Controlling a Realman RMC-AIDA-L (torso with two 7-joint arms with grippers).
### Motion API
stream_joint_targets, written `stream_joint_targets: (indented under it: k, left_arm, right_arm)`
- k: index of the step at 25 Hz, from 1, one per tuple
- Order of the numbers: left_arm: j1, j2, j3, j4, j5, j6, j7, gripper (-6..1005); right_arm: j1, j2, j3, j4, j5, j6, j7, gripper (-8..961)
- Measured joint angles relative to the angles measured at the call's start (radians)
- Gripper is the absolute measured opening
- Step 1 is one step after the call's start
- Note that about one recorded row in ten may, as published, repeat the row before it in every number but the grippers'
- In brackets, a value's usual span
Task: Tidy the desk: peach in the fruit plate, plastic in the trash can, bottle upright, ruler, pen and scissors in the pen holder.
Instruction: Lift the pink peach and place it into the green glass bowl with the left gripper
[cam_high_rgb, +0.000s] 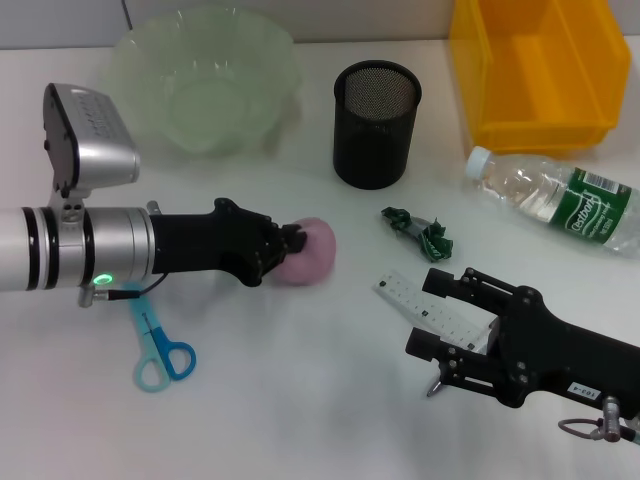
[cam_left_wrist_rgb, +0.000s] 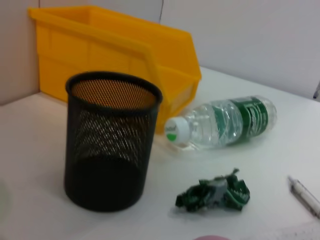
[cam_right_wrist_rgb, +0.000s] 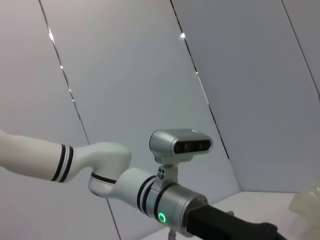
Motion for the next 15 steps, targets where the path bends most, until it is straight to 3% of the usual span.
stream_joint_targets:
  k: [8, 15]
  left_arm:
    - [0.041, 0.006, -0.030, 0.059, -0.113, -0.001, -0.007, 38]
    - [0.064, 0.005, -0.145, 0.100, -0.274, -0.042, 0.066, 51]
  right_arm:
    - [0.005, 0.001, 0.000, 0.003, 0.000, 0.009, -0.001, 760]
    - [0.013, 0.002, 0.000, 0.006, 0.000, 0.009, -0.001, 760]
